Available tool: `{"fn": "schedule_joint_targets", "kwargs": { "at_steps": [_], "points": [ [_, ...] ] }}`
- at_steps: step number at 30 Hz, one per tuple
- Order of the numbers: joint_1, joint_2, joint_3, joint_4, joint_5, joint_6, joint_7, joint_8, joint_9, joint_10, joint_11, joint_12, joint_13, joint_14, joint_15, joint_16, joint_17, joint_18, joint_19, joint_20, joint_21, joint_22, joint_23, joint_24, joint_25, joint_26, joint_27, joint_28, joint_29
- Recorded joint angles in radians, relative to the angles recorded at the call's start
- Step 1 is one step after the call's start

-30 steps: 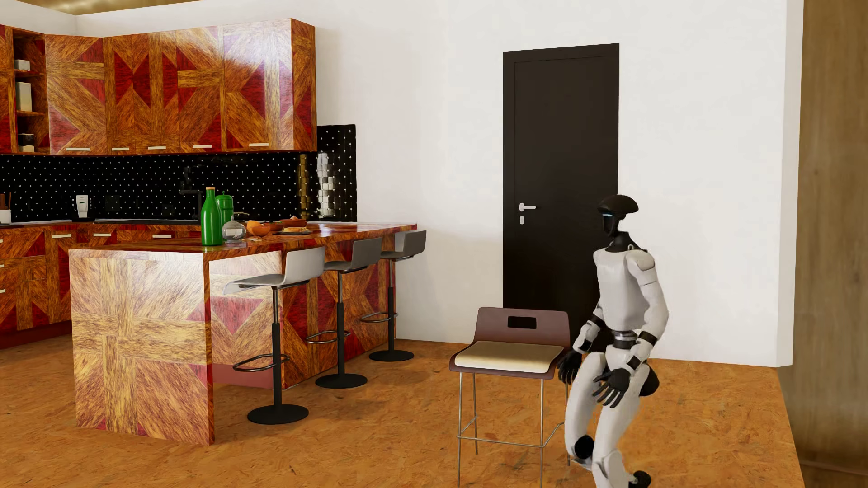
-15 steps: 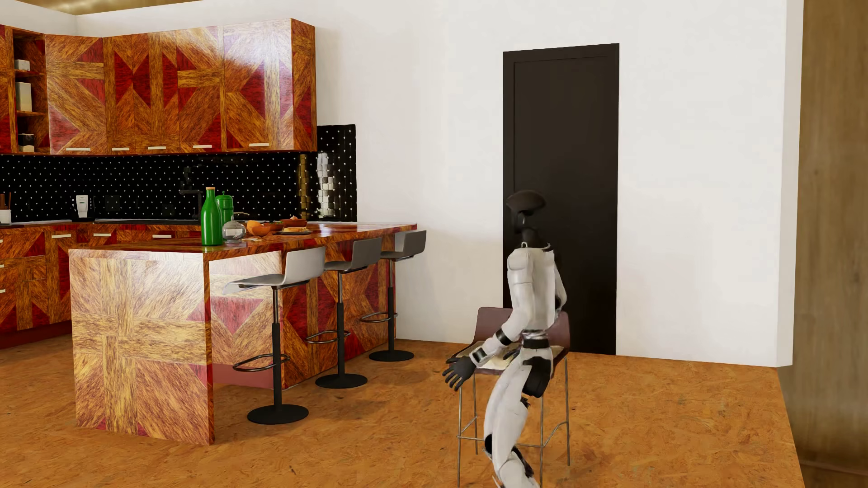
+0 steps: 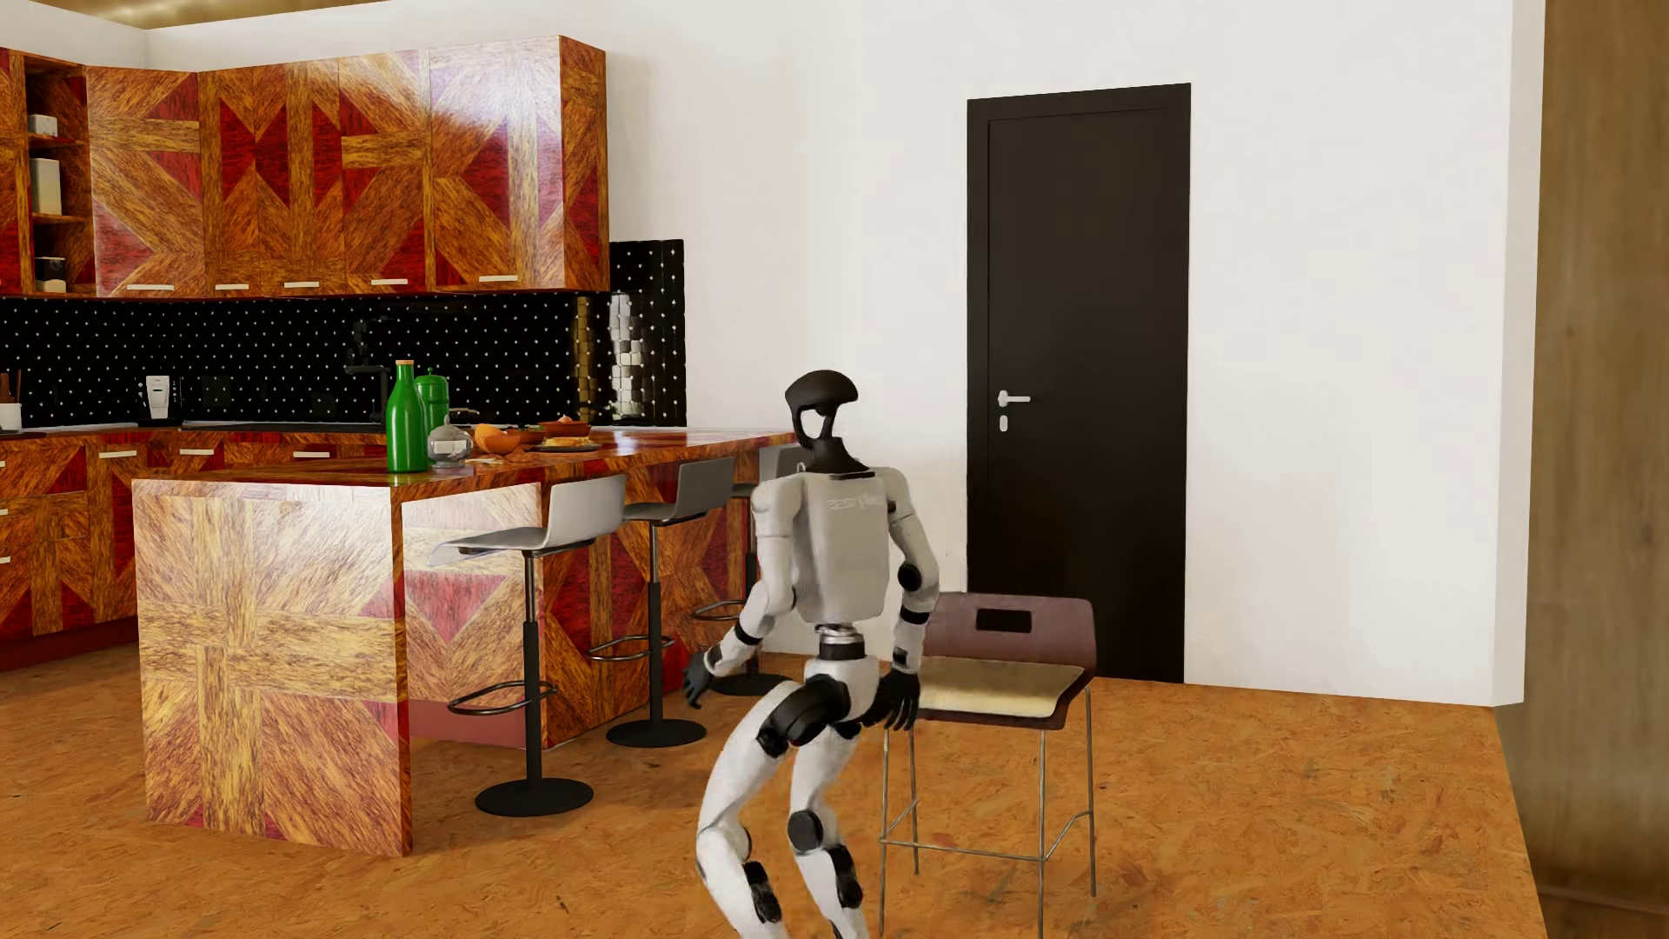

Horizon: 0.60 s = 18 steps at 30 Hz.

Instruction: Go around the stool

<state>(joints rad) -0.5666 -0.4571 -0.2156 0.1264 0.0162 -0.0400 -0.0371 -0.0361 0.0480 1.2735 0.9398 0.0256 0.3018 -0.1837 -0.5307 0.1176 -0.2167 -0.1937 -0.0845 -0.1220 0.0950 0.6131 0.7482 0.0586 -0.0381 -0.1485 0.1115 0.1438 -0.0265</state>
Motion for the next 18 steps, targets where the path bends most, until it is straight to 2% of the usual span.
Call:
{"fn": "schedule_joint_targets", "kwargs": {
  "at_steps": [1, 2, 3, 4, 5, 6, 7, 8, 10, 11, 12, 13, 14, 15, 16, 17, 18],
  "points": [
    [-0.066, 0.062, 0.06, -0.048, 0.026, 0.042, -0.016, 0.027, 0.005, -0.009, -0.038, 0.074, -0.015, -0.086, -0.021, 0.003, 0.022, 0.009, 0.003, 0.035, -0.026, 0.003, -0.031, 0.039, 0.003, 0.019, -0.001, -0.041, -0.03],
    [-0.13, 0.117, 0.115, -0.064, 0.048, 0.082, -0.002, 0.052, -0.001, -0.079, -0.069, 0.148, -0.029, -0.156, -0.047, 0.04, 0.046, 0.019, 0.005, 0.053, -0.032, -0.004, -0.103, 0.067, 0.015, 0.057, -0.004, -0.079, -0.054],
    [-0.156, 0.176, 0.138, -0.071, 0.065, 0.115, 0.013, 0.082, -0.006, -0.186, -0.087, 0.216, -0.09, -0.177, -0.079, 0.051, 0.057, 0.025, 0.007, 0.084, -0.016, 0.011, -0.115, 0.074, 0.032, 0.083, -0.013, -0.1, -0.061],
    [-0.166, 0.201, 0.146, -0.062, 0.084, 0.145, 0.033, 0.099, -0.009, -0.305, -0.046, 0.26, -0.146, -0.17, -0.095, 0.076, 0.073, 0.024, 0.025, 0.092, -0.014, 0.005, -0.128, 0.069, 0.049, 0.105, -0.019, -0.109, -0.058],
    [-0.128, 0.168, 0.141, -0.038, 0.099, 0.158, 0.06, 0.1, 0.002, -0.386, 0.123, 0.252, -0.194, -0.043, -0.044, 0.106, 0.072, 0.022, -0.021, 0.095, -0.02, 0.066, -0.138, 0.047, 0.07, 0.082, -0.018, -0.1, -0.04],
    [-0.083, 0.093, 0.108, -0.028, 0.051, 0.115, 0.114, 0.057, 0.008, -0.37, 0.283, 0.231, -0.209, -0.101, 0.093, 0.135, 0.077, 0.122, -0.041, 0.093, -0.016, 0.072, -0.118, 0.015, 0.087, 0.068, -0.015, -0.068, -0.005],
    [-0.024, 0.03, 0.075, -0.012, -0.004, 0.07, 0.163, 0.004, 0.018, -0.37, 0.351, 0.19, -0.194, -0.152, 0.172, 0.137, 0.084, 0.191, -0.003, 0.094, -0.048, 0.048, -0.09, -0.014, 0.095, 0.072, -0.014, -0.024, 0.036],
    [0.048, -0.023, 0.007, 0.007, -0.035, 0.028, 0.19, -0.031, 0.036, -0.386, 0.367, 0.131, -0.155, -0.191, 0.131, 0.139, 0.059, 0.121, 0.046, 0.104, -0.062, 0.012, -0.097, -0.036, 0.087, 0.084, 0.0, 0.021, 0.072],
    [0.145, -0.093, -0.075, 0.037, -0.082, -0.034, 0.233, -0.036, -0.001, -0.376, 0.159, 0.022, -0.026, -0.267, 0.02, 0.071, 0.016, 0.124, 0.033, 0.01, -0.078, -0.07, -0.128, -0.061, 0.048, 0.098, 0.039, 0.08, 0.079],
    [0.093, -0.079, -0.056, 0.059, -0.078, -0.051, 0.194, -0.017, -0.019, -0.2, 0.043, -0.036, -0.005, -0.215, 0.048, 0.019, -0.015, 0.085, 0.055, -0.011, -0.018, -0.071, -0.039, -0.055, 0.039, 0.077, 0.05, 0.079, 0.052],
    [0.019, -0.034, -0.012, 0.033, -0.044, -0.036, 0.091, -0.003, -0.02, -0.058, 0.029, -0.018, -0.019, -0.119, 0.018, 0.002, -0.012, 0.061, 0.055, -0.031, 0.014, -0.022, 0.019, -0.04, 0.053, 0.017, 0.07, 0.053, 0.01],
    [-0.035, 0.024, 0.036, -0.002, -0.015, -0.007, 0.01, 0.008, -0.018, -0.052, -0.003, 0.053, -0.011, -0.141, -0.007, 0.001, 0.013, 0.041, 0.059, -0.006, -0.017, -0.027, -0.012, -0.018, 0.078, -0.014, 0.085, 0.013, -0.029],
    [-0.085, 0.074, 0.1, -0.008, 0.014, 0.027, -0.019, 0.028, -0.028, -0.118, -0.036, 0.132, -0.011, -0.214, -0.03, 0.033, 0.041, 0.028, 0.065, 0.021, -0.041, -0.019, -0.051, 0.007, 0.101, -0.022, 0.083, -0.033, -0.065],
    [-0.106, 0.125, 0.114, -0.015, 0.035, 0.066, -0.025, 0.053, -0.033, -0.238, -0.061, 0.198, -0.065, -0.202, -0.055, 0.056, 0.065, 0.014, 0.075, 0.066, -0.038, 0.027, -0.106, 0.028, 0.099, -0.008, 0.078, -0.071, -0.079],
    [-0.076, 0.13, 0.109, -0.006, 0.039, 0.07, 0.001, 0.079, -0.036, -0.346, -0.002, 0.231, -0.106, -0.146, -0.07, 0.101, 0.121, 0.026, 0.057, 0.075, -0.056, 0.064, -0.161, 0.034, 0.092, 0.024, 0.059, -0.098, -0.069],
    [-0.02, 0.082, 0.074, -0.004, 0.008, 0.027, 0.062, 0.054, -0.026, -0.344, 0.155, 0.206, -0.126, -0.196, -0.013, 0.15, 0.135, 0.15, -0.018, 0.069, 0.0, 0.094, -0.127, 0.025, 0.095, 0.07, 0.015, -0.104, -0.021],
    [0.049, 0.038, 0.024, -0.003, -0.013, -0.005, 0.1, 0.007, -0.017, -0.372, 0.243, 0.16, -0.101, -0.228, 0.026, 0.148, 0.1, 0.114, -0.016, 0.083, -0.026, 0.073, -0.096, 0.005, 0.111, 0.114, -0.022, -0.085, 0.053]
  ]
}}
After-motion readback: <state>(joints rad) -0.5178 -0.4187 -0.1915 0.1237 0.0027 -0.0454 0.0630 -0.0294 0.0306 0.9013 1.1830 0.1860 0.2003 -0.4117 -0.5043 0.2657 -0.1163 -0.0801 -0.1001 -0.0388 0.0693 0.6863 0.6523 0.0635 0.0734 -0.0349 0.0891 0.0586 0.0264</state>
